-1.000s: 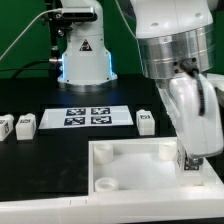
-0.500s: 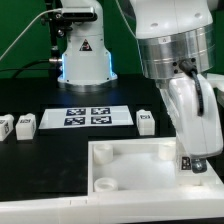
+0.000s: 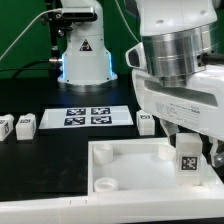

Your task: Assemble one leg

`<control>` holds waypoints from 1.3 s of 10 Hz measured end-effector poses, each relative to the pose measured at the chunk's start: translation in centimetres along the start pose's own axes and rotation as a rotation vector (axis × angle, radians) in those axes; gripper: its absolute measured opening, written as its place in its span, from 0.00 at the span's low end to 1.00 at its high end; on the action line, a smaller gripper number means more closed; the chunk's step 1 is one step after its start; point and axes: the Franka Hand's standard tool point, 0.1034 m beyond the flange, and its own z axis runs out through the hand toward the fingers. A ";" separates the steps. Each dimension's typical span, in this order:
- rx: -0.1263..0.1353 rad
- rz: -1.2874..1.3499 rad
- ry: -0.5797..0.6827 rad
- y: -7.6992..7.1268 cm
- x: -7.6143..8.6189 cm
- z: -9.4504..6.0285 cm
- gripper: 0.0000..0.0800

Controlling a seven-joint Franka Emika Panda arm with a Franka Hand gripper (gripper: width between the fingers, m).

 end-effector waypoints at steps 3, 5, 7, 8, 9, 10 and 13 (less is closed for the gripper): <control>-0.011 -0.384 0.014 0.0 0.2 -0.1 0.81; -0.050 -0.742 0.058 -0.6 0.4 -0.6 0.81; -0.055 -0.807 0.063 -0.7 0.5 -0.6 0.81; -0.053 -0.781 0.063 -0.7 0.5 -0.6 0.81; -0.053 -0.783 0.063 -0.7 0.5 -0.6 0.70; -0.048 -0.708 0.062 -0.7 0.5 -0.6 0.47; -0.048 -0.458 0.083 -0.4 1.6 -0.8 0.41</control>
Offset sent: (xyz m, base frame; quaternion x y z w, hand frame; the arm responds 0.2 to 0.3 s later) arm 0.0058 -0.0026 0.0067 -0.0596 0.0690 -0.3885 0.9169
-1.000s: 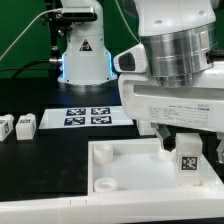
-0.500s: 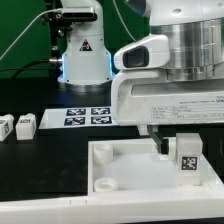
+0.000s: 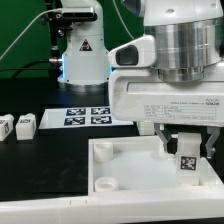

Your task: Assemble one leg

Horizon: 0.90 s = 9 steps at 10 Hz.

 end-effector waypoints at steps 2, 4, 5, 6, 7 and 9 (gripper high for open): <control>-0.017 0.089 0.007 0.7 0.4 -0.1 0.41; -0.018 0.073 0.008 0.7 0.5 -0.1 0.41; -0.018 0.059 0.008 0.7 0.5 -0.1 0.41; -0.018 0.008 0.007 0.7 0.5 -0.1 0.41; -0.025 -0.065 0.002 0.7 0.4 -0.2 0.40; -0.021 -0.309 -0.003 0.1 0.3 -1.7 0.68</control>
Offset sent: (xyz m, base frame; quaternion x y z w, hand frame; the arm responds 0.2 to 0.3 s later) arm 0.0000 0.0000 0.0000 0.0000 0.0000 0.0000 1.0000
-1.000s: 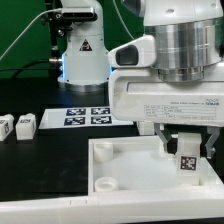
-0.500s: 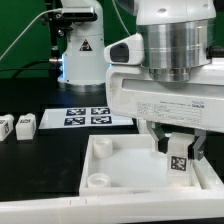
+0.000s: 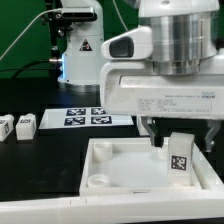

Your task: Assemble one leg

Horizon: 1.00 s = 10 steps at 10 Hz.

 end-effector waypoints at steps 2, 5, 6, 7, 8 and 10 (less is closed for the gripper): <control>0.004 -0.179 0.001 -0.4 0.1 -1.8 0.78; 0.009 -0.216 0.018 -1.0 0.2 -3.4 0.81; 0.008 -0.216 0.017 -0.9 0.2 -3.3 0.81; 0.008 -0.216 0.017 -0.9 0.2 -3.3 0.81; 0.008 -0.216 0.016 -0.9 0.2 -3.2 0.81; 0.008 -0.216 0.016 -0.9 0.2 -3.2 0.81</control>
Offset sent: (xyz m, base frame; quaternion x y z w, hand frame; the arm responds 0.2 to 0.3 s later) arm -0.0098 0.0070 0.0367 -0.0239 -0.0014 -0.0010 0.9997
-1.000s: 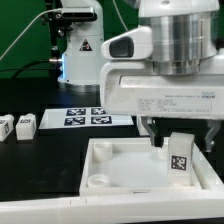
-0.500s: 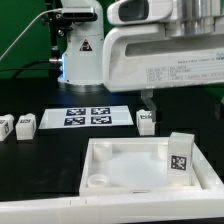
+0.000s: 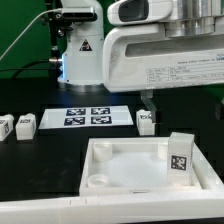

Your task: Assemble one leg

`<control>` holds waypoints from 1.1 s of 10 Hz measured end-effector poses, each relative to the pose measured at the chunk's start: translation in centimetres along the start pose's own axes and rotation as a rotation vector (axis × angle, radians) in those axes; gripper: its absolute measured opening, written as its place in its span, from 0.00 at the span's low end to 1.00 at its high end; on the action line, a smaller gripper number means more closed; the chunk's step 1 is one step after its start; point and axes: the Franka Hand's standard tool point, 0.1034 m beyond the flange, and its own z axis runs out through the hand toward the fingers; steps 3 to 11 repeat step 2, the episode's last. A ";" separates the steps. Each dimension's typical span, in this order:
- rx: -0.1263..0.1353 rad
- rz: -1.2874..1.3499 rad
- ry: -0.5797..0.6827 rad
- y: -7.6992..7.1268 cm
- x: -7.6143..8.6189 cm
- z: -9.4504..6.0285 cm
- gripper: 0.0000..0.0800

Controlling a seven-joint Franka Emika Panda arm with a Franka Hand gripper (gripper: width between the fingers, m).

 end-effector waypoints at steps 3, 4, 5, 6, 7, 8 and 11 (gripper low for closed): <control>0.000 0.000 0.000 0.0 0.0 0.0 0.81; 0.000 0.000 0.000 0.0 0.0 0.0 0.81; 0.000 0.000 0.000 0.0 0.0 0.0 0.81; 0.000 0.000 0.000 0.0 0.0 0.0 0.81; 0.000 0.000 0.000 0.0 0.0 0.0 0.81; 0.000 0.000 0.000 0.0 0.0 0.0 0.81; 0.000 0.000 0.000 0.0 0.0 0.0 0.81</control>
Offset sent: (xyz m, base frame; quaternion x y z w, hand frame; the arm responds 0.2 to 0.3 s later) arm 0.0000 0.0000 0.0000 0.0000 0.0000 0.0000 1.0000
